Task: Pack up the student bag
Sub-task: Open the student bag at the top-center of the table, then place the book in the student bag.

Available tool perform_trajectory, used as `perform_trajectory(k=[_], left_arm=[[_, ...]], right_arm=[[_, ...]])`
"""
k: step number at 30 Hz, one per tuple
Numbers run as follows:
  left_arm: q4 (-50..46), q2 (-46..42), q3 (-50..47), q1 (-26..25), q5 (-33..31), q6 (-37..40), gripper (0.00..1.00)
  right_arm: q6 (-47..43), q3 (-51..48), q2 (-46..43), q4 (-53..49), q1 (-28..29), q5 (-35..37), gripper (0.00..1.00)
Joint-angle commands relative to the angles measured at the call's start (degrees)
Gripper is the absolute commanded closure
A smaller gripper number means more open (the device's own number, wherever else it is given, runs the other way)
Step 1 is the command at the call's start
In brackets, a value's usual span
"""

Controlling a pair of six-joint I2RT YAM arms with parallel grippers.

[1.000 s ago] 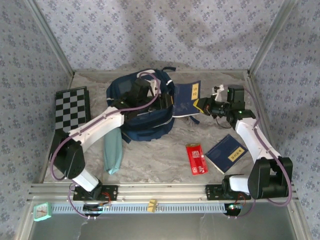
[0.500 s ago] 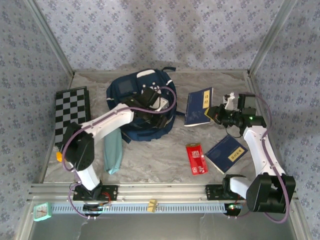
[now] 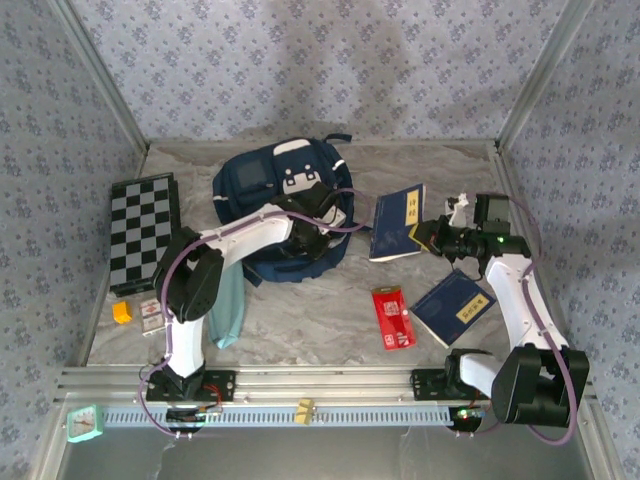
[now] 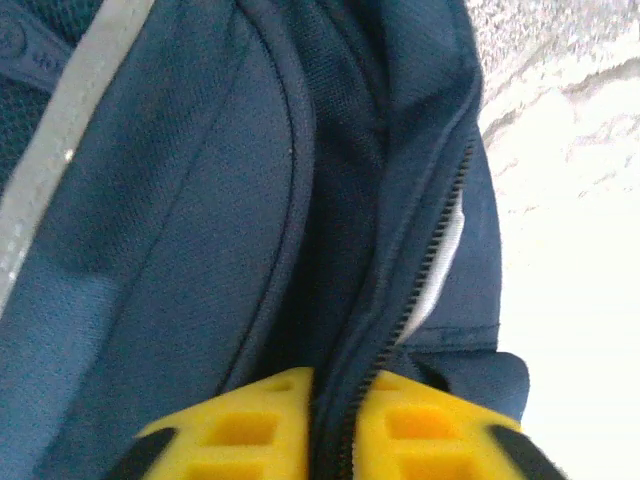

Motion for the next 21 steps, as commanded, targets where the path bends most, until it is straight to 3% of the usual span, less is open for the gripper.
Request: perform_trajectory(k=[1, 5, 12, 21], left_arm=[[-0.6, -0.8, 2.0, 0.0, -3.0, 1.6, 0.97], [-2.1, -4.3, 3.9, 0.1, -3.8, 2.4, 1.00], [-2.7, -11.6, 10.1, 0.2, -13.3, 3.7, 1.00], [-6.9, -9.9, 23.0, 0.3, -19.8, 5.7, 1.00]], right_arm=[[-1.6, -0.2, -1.3, 0.5, -0.5, -2.6, 1.00], [-1.8, 0.0, -2.0, -0.9, -0.8, -3.5, 1.00], [0.9, -0.1, -2.9, -1.8, 2.1, -5.4, 1.00], [14.0, -0.4, 4.2, 14.7, 15.8, -5.6, 1.00]])
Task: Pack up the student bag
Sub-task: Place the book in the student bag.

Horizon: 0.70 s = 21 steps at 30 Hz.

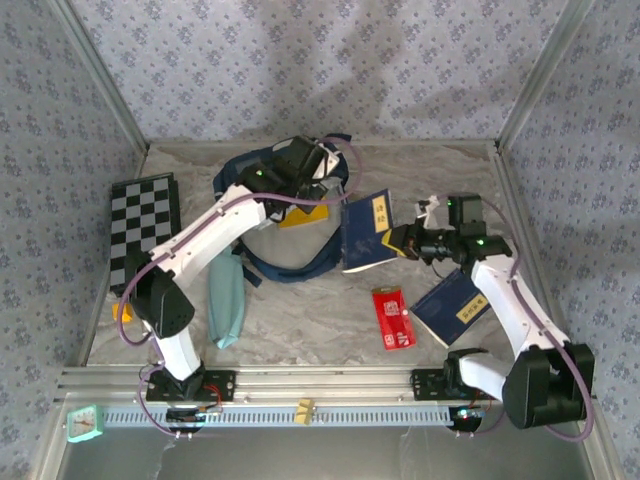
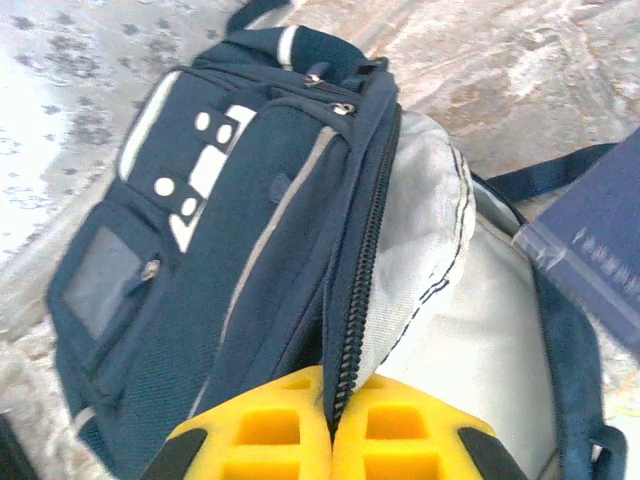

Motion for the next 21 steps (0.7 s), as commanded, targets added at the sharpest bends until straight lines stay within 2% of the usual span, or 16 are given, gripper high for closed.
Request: perform_trajectory(k=[1, 4, 8, 11, 17, 21], left_arm=[[-0.6, -0.5, 6.4, -0.1, -3.9, 1.9, 1.00], [-0.4, -0.5, 8.0, -0.1, -3.5, 2.3, 1.00], [0.5, -1.5, 8.1, -0.1, -2.6, 0.9, 1.00], [1.3, -1.9, 7.4, -0.1, -0.9, 0.1, 1.00], [1.2, -2.3, 7.0, -0.1, -1.7, -2.4, 1.00], [1.7, -2.4, 6.7, 0.0, -1.5, -2.8, 1.00]], right_arm=[[6.5, 1.2, 4.4, 10.2, 4.7, -0.7, 1.00], [9.3, 4.3, 10.3, 16.4, 9.0, 0.9, 1.00], [11.0, 9.5, 19.9, 21.3, 12.6, 6.6, 1.00], [14.1, 14.2, 27.6, 28.9, 14.4, 6.6, 1.00], [11.2, 24.4, 37.2, 27.0, 16.9, 14.9, 1.00], [10.6, 27.7, 42.1, 25.0, 16.0, 19.0, 0.96]])
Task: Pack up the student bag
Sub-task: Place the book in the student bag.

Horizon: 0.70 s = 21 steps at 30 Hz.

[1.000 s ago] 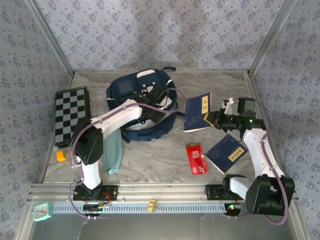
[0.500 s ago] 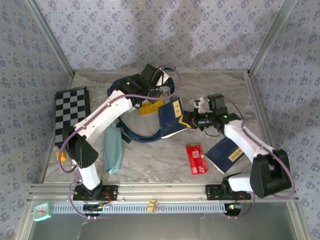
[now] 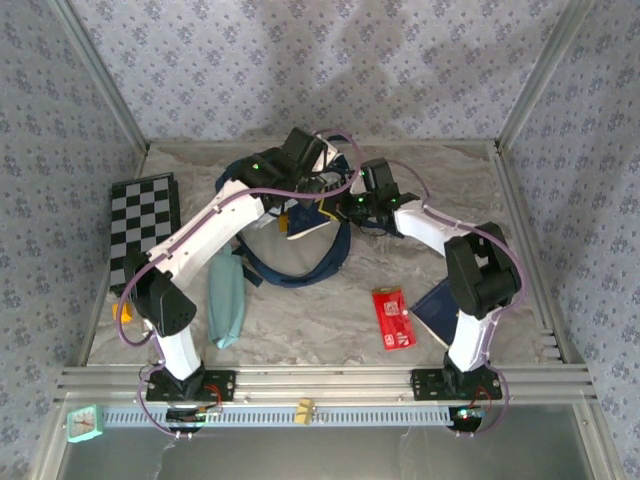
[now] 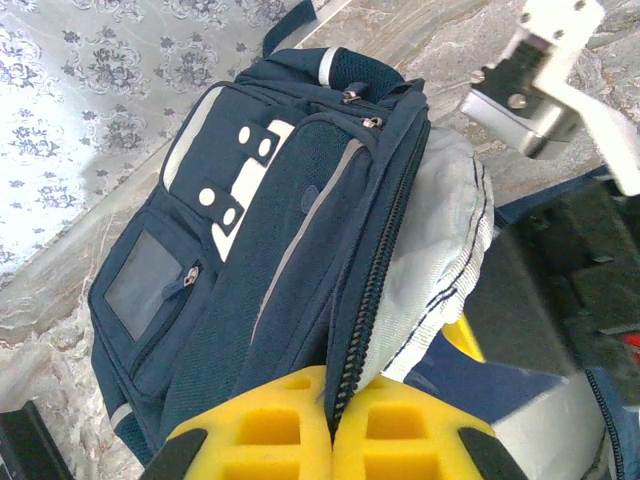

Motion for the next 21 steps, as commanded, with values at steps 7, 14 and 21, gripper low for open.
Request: perform_trajectory(k=[7, 14, 21], left_arm=[[5.3, -3.5, 1.1, 0.5, 0.4, -1.5, 1.00], [6.5, -4.3, -0.4, 1.6, 2.9, -2.3, 1.00], [6.8, -3.7, -0.7, 1.8, 3.8, -2.5, 1.00]], right_arm=[[-6.9, 2.7, 0.6, -7.3, -0.8, 8.6, 0.58], [-13.1, -3.3, -10.6, -19.1, 4.4, 22.2, 0.55], [-10.9, -1.9, -4.4, -16.3, 14.1, 26.3, 0.82]])
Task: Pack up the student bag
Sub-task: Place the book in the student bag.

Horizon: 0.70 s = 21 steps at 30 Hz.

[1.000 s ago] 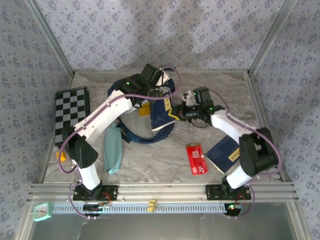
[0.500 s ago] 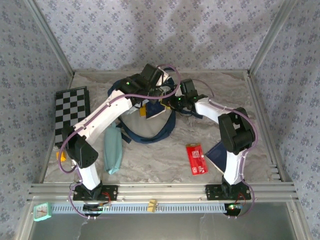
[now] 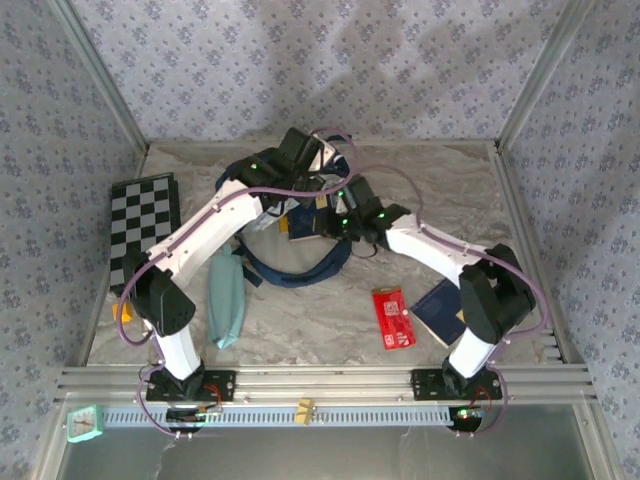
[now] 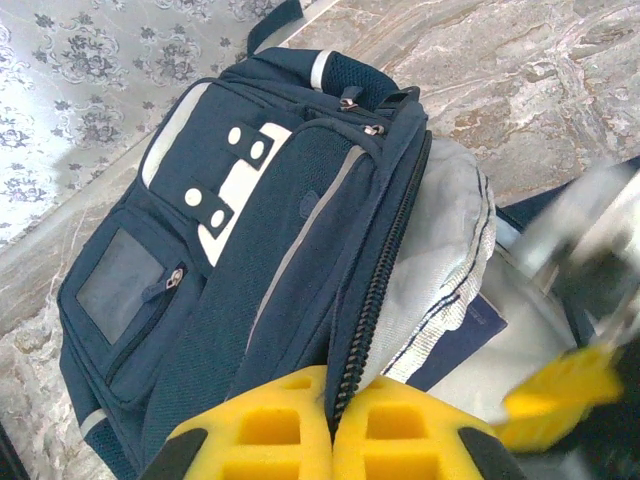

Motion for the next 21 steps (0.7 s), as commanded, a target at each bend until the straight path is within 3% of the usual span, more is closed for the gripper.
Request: perform_trajectory(k=[1, 12, 19, 21], left_arm=[[5.1, -3.5, 1.0, 0.4, 0.6, -1.0, 1.00], [4.6, -4.9, 0.2, 1.0, 5.0, -1.5, 1.00], [4.7, -5.6, -0.3, 2.2, 5.5, -2.2, 1.00], [4.9, -5.9, -0.8, 2.7, 6.2, -2.4, 1.00]], right_arm=[[0.0, 1.8, 6.3, -1.2, 2.2, 4.6, 0.85], [-1.0, 7.4, 15.2, 10.0, 2.6, 18.5, 0.97], [-3.0, 6.8, 16.7, 20.0, 2.8, 16.6, 0.97], [-3.6, 4.3, 14.2, 20.2, 3.3, 16.6, 0.92]])
